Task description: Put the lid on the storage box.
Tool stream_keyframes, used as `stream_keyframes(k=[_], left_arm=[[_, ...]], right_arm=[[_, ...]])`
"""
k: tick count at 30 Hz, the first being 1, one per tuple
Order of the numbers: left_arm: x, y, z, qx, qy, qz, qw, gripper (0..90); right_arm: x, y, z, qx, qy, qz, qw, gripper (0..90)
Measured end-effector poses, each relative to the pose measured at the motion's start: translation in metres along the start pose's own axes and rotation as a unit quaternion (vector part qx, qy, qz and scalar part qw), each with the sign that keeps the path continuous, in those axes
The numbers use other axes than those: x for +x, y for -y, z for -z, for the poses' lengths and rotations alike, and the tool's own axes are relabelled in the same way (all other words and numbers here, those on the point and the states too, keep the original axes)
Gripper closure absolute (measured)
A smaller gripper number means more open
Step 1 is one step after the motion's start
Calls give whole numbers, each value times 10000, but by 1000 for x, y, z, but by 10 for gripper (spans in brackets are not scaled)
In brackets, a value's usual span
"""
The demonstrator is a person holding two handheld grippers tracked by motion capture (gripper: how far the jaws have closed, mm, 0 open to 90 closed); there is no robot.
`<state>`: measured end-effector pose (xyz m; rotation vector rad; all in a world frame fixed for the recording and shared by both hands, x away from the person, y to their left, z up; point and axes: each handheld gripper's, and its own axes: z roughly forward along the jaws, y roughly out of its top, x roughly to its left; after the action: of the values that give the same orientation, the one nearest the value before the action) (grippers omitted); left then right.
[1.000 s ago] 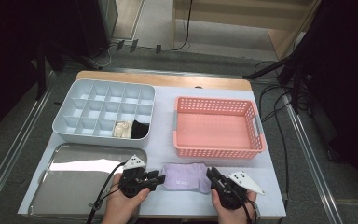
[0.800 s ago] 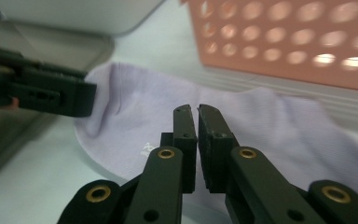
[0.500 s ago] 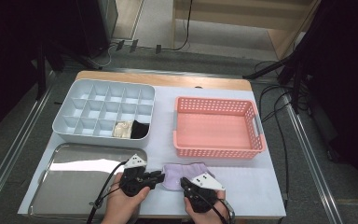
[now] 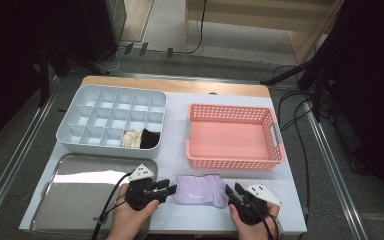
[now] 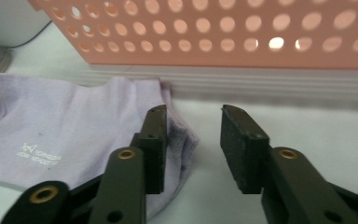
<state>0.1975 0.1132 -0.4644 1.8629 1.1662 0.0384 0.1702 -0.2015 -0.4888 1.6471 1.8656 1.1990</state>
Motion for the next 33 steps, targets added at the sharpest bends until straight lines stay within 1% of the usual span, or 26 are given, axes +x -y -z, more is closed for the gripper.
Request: stream_keyframes(k=[1, 2, 3, 4, 6, 7, 8, 9, 10, 13, 15, 16, 17, 19, 21, 22, 23, 27, 28, 30, 31, 32, 33], left_arm=[[0, -1, 1, -8, -3, -6, 10000, 626], [0, -1, 1, -20, -5, -32, 10000, 649], [0, -1, 2, -30, 14, -43, 10000, 675], [0, -2, 3, -11, 50, -68, 10000, 724], [-1, -2, 3, 18, 27, -152, 9999, 785], [-2, -2, 4, -10, 14, -172, 9999, 821], [-2, -2, 4, -22, 30, -207, 9998, 833], [-3, -2, 5, -33, 23, -228, 9997, 839], [-5, -2, 6, -69, 2, -256, 9996, 840], [-8, -5, 9, -133, 81, -316, 9994, 846], [-11, -6, 9, -131, 148, -365, 9991, 854], [-12, -6, 8, -110, 173, -398, 9990, 858], [-13, -5, 7, -72, 167, -411, 9990, 862], [-12, -4, 4, 8, 169, -426, 9989, 876], [-11, -3, 4, 15, 169, -386, 9991, 877], [-10, -2, 5, 20, 176, -394, 9991, 875], [-8, -2, 6, 12, 163, -390, 9991, 874], [-1, -3, 14, -92, 186, -244, 9995, 870], [1, -3, 15, -112, 156, -216, 9996, 870], [3, -2, 16, -112, 154, -202, 9996, 867], [3, -2, 16, -105, 147, -197, 9996, 864], [3, -1, 16, -102, 146, -190, 9997, 859], [4, 0, 15, -96, 133, -187, 9997, 854]], right_arm=[[-1, 1, -2, 31, -84, -73, 9999, 604], [-2, 3, -5, 138, -151, -161, 9997, 602], [-1, 4, -7, 157, -169, -163, 9996, 599], [0, 4, -7, 129, -165, -117, 9997, 612], [2, 4, -7, 233, -225, -155, 9994, 717], [3, 4, -7, 301, -296, -207, 9989, 779], [3, 3, -7, 376, -353, -252, 9983, 803], [4, 2, -6, 410, -346, -255, 9982, 815], [5, 0, -5, 404, -347, -252, 9983, 819], [10, -5, 1, 289, -445, -271, 9982, 820], [14, -9, 6, 182, -568, -273, 9978, 820], [17, -11, 8, 120, -675, -286, 9972, 819], [21, -13, 10, 75, -782, -251, 9966, 819], [31, -16, 10, 48, -913, -145, 9957, 818], [44, -17, 8, 56, -1024, -68, 9947, 815], [51, -17, 5, 54, -1090, 14, 9940, 815], [56, -17, 4, 81, -1120, 23, 9937, 815], [81, -15, -6, 127, -1294, 226, 9912, 813], [88, -14, -8, 147, -1310, 309, 9908, 813], [100, -11, -14, 162, -1394, 400, 9893, 808], [105, -9, -17, 213, -1446, 461, 9882, 801], [111, -6, -22, 269, -1495, 553, 9869, 773], [114, -5, -24, 303, -1555, 618, 9854, 734]])
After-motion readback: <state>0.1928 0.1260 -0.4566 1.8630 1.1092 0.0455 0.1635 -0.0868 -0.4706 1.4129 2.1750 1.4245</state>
